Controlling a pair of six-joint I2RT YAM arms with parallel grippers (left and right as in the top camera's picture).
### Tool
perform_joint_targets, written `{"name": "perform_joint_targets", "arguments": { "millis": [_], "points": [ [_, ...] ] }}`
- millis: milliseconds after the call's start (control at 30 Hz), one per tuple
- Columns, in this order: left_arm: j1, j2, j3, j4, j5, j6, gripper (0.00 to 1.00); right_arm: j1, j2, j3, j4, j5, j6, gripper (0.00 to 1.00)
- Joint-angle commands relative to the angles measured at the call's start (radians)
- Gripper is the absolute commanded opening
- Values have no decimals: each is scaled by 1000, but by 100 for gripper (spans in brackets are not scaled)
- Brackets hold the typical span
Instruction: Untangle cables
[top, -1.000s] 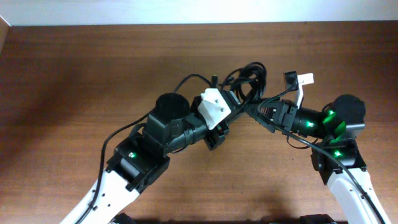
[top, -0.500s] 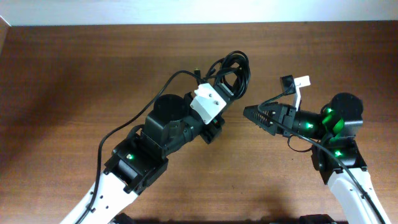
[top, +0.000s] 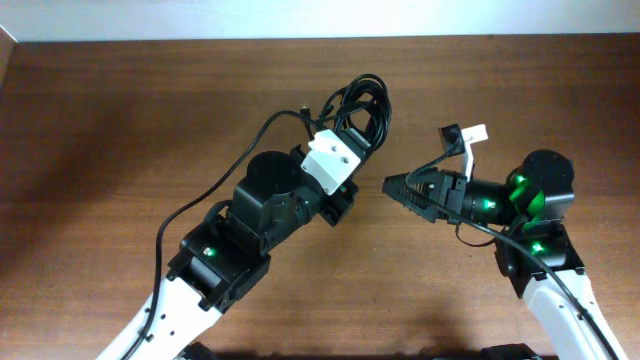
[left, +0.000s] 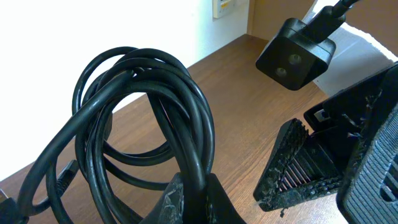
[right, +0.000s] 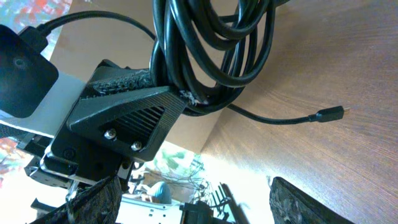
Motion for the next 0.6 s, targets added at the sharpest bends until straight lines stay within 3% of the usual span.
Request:
{"name": "perform_joint_targets", "arguments": {
  "millis": [0,100,567],
  "points": [
    [-4,-20,12,3,-52,-4,0,6,3,8,-13,13,-8,75],
    [-3,-20,12,-27,-121,-63,0,6,3,8,-39,13,-8,75],
    [-4,-20,12,-30,-117,-109,0,6,3,8,-45,13,-9,75]
  ]
}}
